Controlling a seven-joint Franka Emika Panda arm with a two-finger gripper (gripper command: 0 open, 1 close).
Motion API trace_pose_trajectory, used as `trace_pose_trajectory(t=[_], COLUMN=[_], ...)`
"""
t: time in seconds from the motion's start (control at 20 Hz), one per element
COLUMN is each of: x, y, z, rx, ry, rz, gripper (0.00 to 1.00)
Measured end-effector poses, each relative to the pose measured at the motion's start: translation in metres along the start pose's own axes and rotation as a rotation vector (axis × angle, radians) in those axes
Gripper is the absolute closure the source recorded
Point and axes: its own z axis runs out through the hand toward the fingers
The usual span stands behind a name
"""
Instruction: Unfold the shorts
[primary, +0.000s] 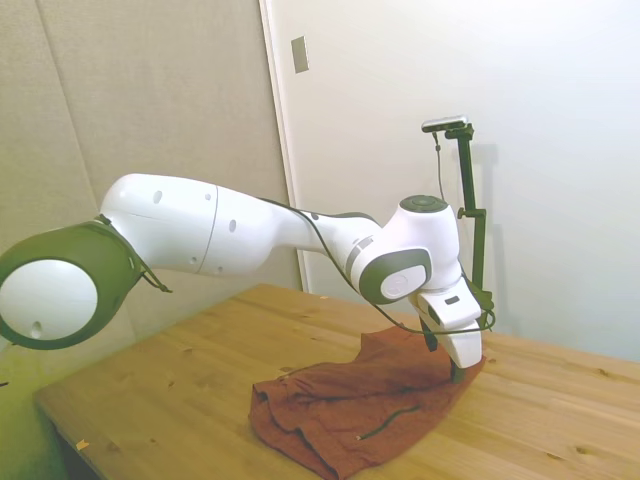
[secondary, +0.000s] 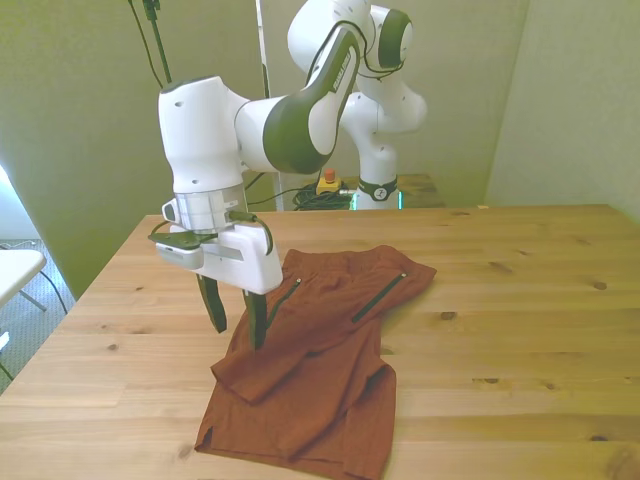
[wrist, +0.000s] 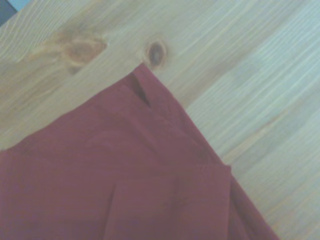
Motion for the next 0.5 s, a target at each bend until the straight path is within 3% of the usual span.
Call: trace_pose_trajectory(t=[0.05,0.1,0.5], x=[0.001,0.002,-0.001], y=[-0.002,-0.003,-0.011], z=[0.004,0.007,0.029], rx=[0.001,0.002,0.009], ry=[0.004,0.007,0.006], rz=[0.004,0.007,0.011], gripper=[0.00,1.00,1.00])
